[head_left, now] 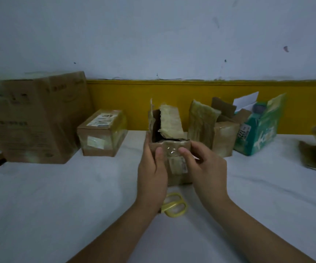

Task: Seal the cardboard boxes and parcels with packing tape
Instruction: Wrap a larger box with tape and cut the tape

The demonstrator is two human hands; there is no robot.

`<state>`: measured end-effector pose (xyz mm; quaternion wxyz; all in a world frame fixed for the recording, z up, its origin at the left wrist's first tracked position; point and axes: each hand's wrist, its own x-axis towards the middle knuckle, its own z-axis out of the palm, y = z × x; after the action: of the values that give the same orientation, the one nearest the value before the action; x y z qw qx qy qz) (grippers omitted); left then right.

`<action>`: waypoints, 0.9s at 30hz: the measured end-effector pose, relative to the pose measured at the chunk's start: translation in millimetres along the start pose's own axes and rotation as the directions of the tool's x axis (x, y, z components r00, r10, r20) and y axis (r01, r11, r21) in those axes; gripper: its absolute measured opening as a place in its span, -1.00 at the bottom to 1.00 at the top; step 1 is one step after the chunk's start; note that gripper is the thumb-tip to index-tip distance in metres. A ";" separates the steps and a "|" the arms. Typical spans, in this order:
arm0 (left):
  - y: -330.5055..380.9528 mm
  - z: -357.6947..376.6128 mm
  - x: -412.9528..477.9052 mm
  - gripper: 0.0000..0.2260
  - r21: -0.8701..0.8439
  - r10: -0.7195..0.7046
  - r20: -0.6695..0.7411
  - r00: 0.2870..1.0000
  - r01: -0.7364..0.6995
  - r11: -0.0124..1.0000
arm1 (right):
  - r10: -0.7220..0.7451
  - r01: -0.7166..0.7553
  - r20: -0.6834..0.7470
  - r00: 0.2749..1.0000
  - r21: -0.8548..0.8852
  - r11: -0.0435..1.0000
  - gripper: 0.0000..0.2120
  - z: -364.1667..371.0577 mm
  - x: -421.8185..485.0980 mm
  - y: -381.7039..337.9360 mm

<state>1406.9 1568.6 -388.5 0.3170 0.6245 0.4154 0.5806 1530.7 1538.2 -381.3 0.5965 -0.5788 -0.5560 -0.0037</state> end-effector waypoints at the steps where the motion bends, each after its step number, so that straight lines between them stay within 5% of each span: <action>1: 0.5 -2.3 -0.1 -0.47 -0.020 -0.013 0.002 1.000 0.013 1.000 | 0.002 -0.002 -0.004 1.000 -0.003 1.000 -0.78 -1.0 -3.2 -0.9; 4: 3.7 -7.6 -2.1 -0.35 -0.055 -0.030 0.013 0.999 0.030 0.998 | -0.142 0.137 -0.049 0.989 -0.102 0.985 -0.65 -3.2 -11.3 -1.0; 10: 12.6 -10.1 -3.4 -0.23 0.007 0.116 -0.014 0.993 -0.115 0.993 | -0.325 0.304 -0.100 0.940 -0.184 0.935 -0.75 -1.0 -9.5 -2.6; 15: 18.7 -11.0 -8.4 -0.41 0.201 0.356 -0.098 0.929 -0.332 0.922 | -0.382 0.382 0.020 0.924 -0.094 0.919 -0.87 1.0 -13.0 -1.4; 21: 18.5 -20.7 1.7 -0.57 0.220 0.275 -0.069 0.959 -0.255 0.942 | -0.398 0.394 0.103 0.912 0.054 0.917 -0.80 -1.3 -15.1 -2.2; 27: 21.9 -19.3 3.2 -0.51 0.346 0.253 -0.018 0.967 -0.231 0.909 | -0.343 0.359 0.117 0.932 -0.166 0.918 -0.45 4.9 -16.0 -4.2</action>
<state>1391.1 1559.8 -365.4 0.1166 0.6981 0.4387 0.5537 1518.6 1530.0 -390.5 0.5056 -0.5220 -0.6730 -0.1375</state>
